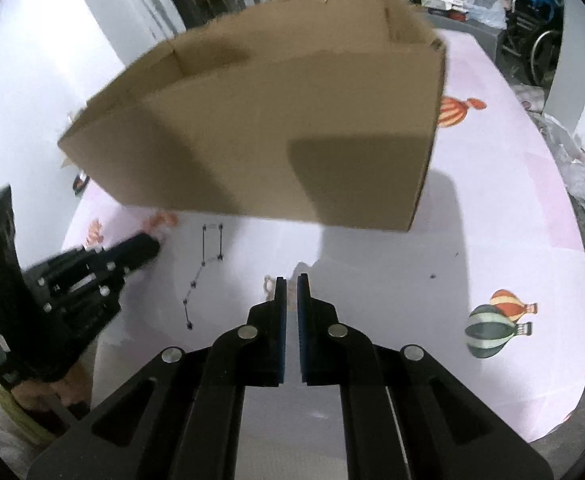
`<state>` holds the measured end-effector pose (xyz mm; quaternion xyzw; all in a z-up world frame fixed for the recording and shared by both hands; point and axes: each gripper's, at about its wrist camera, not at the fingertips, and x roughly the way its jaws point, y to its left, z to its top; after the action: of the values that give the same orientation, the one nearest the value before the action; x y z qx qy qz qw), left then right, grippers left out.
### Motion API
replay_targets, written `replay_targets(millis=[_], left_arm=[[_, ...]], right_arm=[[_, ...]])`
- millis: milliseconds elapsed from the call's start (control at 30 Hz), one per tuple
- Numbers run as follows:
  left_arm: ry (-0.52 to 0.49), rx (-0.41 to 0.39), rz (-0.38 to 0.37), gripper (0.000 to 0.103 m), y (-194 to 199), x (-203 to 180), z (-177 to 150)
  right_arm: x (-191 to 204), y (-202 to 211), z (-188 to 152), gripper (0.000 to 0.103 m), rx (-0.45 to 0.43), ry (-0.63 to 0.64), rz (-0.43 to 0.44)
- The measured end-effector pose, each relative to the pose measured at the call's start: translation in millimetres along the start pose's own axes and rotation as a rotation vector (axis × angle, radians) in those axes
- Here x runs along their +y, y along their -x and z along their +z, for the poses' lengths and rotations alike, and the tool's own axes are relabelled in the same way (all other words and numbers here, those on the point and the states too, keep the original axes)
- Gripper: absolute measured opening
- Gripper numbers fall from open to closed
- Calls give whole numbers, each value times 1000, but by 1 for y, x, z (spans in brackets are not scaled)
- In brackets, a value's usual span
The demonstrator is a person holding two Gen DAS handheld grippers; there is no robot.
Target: Organize jewelry
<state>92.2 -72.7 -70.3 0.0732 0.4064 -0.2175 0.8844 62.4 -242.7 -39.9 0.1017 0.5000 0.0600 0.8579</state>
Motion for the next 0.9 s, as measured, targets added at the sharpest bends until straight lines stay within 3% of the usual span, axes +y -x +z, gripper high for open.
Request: replay_targets(millis=[333, 500, 600, 700, 800, 900], left_arm=[[0, 0, 1, 9, 1, 1, 0], [-1, 0, 2, 9, 1, 0, 0], [-2, 0, 4, 9, 1, 0, 1], [1, 0, 3, 9, 1, 1, 1], [3, -3, 4, 9, 1, 0, 0], [3, -3, 2, 9, 1, 1, 0]], right_arm=[[16, -6, -10, 6, 48, 67, 46], [16, -1, -10, 7, 36, 90, 14], [12, 2, -7, 20, 20, 99, -24], [12, -1, -6, 22, 24, 106, -25], [19, -5, -9, 31, 24, 133, -12], [31, -9, -9, 31, 38, 148, 42]])
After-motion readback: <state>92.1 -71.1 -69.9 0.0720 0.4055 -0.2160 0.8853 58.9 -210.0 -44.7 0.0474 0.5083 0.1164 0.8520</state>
